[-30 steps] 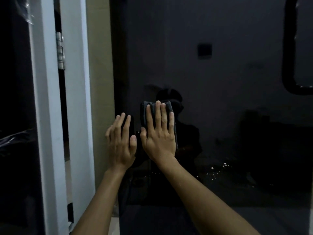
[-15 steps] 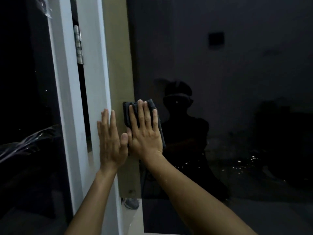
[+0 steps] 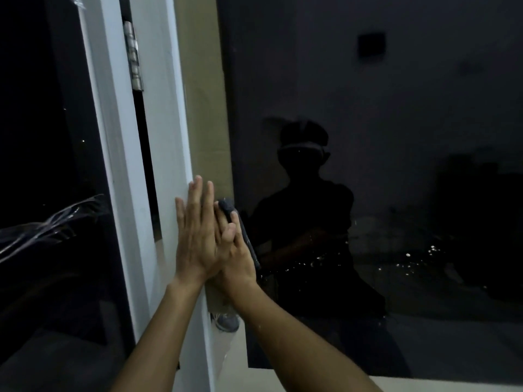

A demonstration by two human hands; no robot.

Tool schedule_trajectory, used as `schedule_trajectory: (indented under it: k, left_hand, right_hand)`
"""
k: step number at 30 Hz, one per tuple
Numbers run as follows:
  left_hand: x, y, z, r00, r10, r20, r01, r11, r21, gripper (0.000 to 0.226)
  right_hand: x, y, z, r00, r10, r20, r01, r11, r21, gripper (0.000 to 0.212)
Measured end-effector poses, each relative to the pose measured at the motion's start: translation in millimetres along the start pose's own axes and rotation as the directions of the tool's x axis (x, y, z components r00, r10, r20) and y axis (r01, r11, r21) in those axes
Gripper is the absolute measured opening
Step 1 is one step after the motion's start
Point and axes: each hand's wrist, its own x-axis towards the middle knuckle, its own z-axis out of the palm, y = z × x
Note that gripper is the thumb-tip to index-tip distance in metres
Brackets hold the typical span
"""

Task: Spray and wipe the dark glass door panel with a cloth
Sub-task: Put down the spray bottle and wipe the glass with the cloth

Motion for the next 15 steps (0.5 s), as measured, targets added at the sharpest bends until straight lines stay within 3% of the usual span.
schedule_trajectory:
  k: [8, 12, 15]
  left_hand:
    - [-14.1, -10.3, 9.8, 1.0, 0.003, 0.001, -0.003, 0.999, 0.049, 0.079]
    - [-14.2, -13.0, 11.4, 1.0, 0.016, -0.019, -0.015, 0.997, 0.078, 0.077]
    - [-16.2, 0.5, 20.0, 0.995, -0.066, -0.072, 0.074, 0.991, 0.108, 0.073]
  right_hand:
    - [-32.5, 14.5, 2.0, 0.987, -0.157, 0.008, 0.158, 0.987, -0.042, 0.077]
    - [-44.8, 36.8, -1.0, 0.994, -0.073, -0.084, 0.075, 0.997, 0.02, 0.066]
    - [-53.7, 59.0, -7.0, 0.993, 0.002, -0.121, 0.003, 0.999, 0.045, 0.063]
